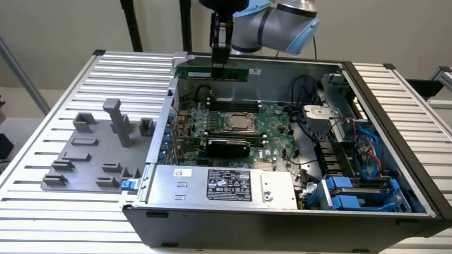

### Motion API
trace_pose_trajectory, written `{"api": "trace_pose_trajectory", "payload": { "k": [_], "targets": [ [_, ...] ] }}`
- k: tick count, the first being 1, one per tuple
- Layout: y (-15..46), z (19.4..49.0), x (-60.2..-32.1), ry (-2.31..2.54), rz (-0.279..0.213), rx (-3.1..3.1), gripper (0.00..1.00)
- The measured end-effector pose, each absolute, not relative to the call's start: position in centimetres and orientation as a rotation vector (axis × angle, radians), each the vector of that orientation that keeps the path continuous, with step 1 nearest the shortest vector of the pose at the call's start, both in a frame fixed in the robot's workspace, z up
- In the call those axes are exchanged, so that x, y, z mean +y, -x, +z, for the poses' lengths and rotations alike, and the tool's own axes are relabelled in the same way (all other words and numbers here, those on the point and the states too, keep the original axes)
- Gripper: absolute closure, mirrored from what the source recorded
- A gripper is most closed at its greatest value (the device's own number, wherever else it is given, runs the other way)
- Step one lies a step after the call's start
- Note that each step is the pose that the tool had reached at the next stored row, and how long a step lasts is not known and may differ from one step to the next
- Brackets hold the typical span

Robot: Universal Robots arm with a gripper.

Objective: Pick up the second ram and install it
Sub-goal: 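Insert the second ram into the second slot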

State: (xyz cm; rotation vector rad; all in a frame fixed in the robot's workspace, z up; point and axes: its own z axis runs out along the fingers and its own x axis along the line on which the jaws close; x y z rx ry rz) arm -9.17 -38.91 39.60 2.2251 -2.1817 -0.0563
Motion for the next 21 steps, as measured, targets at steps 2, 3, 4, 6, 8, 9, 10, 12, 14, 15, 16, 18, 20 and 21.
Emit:
{"api": "trace_pose_trajectory", "payload": {
  "k": [2, 3, 4, 6, 8, 9, 10, 12, 14, 15, 16, 18, 20, 21],
  "targets": [
    [8.5, 39.2, -38.4, -2.225, -0.056, -2.182, 1.00],
    [8.2, 39.1, -38.1, -2.225, -0.056, -2.182, 1.00],
    [7.8, 38.9, -37.9, -2.225, -0.056, -2.182, 1.00],
    [6.9, 38.5, -37.6, -2.225, -0.056, -2.182, 1.00],
    [6.0, 38.1, -37.4, -2.225, -0.056, -2.182, 1.00],
    [5.5, 38.0, -37.3, -2.225, -0.056, -2.182, 1.00],
    [5.1, 37.8, -37.3, -2.225, -0.056, -2.182, 1.00],
    [4.2, 37.4, -37.3, -2.225, -0.056, -2.182, 1.00],
    [3.5, 37.1, -37.3, -2.223, -0.058, -2.185, 1.00],
    [3.4, 36.9, -37.3, -2.219, -0.060, -2.191, 1.00],
    [3.3, 36.7, -37.3, -2.212, -0.062, -2.199, 1.00],
    [3.3, 36.3, -37.3, -2.197, -0.063, -2.217, 1.00],
    [3.3, 36.0, -37.3, -2.187, -0.064, -2.227, 1.00],
    [3.3, 35.8, -37.3, -2.184, -0.064, -2.230, 1.00]
  ]
}}
